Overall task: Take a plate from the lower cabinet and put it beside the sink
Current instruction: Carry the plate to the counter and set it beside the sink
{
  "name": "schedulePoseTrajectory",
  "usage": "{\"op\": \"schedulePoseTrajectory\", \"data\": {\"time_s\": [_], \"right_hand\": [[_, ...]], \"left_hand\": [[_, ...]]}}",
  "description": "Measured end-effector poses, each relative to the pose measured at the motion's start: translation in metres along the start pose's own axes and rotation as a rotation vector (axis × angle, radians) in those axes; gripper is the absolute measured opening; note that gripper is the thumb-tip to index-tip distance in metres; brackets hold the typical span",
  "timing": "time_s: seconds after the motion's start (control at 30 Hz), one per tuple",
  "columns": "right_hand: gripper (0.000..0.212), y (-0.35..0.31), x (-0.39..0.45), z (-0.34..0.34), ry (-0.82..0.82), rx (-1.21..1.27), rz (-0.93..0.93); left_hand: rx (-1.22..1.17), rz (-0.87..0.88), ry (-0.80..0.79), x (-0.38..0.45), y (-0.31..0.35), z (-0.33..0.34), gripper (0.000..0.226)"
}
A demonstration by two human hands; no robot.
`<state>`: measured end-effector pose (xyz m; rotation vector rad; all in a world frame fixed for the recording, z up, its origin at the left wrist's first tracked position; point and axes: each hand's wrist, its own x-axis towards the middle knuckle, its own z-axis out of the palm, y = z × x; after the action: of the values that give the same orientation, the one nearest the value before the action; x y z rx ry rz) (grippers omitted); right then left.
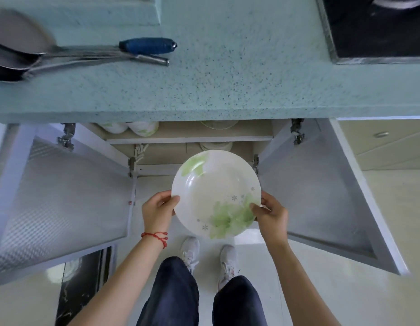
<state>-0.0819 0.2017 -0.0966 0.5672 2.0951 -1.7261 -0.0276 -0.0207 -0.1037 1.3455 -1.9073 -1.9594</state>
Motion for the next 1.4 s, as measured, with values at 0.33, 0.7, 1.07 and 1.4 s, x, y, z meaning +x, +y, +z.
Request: {"op": "schedulePoseTrajectory", "data": {"time_s": [0.33,0.7,1.07,1.4], "right_hand": [[0.042,-0.058,-0.046,-0.014,0.081,0.18,0.007],[0.029,-0.085,-0.084,-0.037,0.197,0.389,0.031],[0.031,-0.066,-0.132,-0.089,0.441,0.458,0.012],[0.037,-0.029,-0.186,-0.167,0.663,0.565,-0.002]], "left_hand": [[0.037,0.103,-0.132,-0.028,0.074,-0.016,0.018],[0.134,0.219,-0.354,-0.038,0.123,0.0,0.03],[0.24,0.248,-0.635,-0.07,0.131,0.055,0.023],[0.351,0.318,-0.829,-0.152,0.117,0.124,0.02]]}}
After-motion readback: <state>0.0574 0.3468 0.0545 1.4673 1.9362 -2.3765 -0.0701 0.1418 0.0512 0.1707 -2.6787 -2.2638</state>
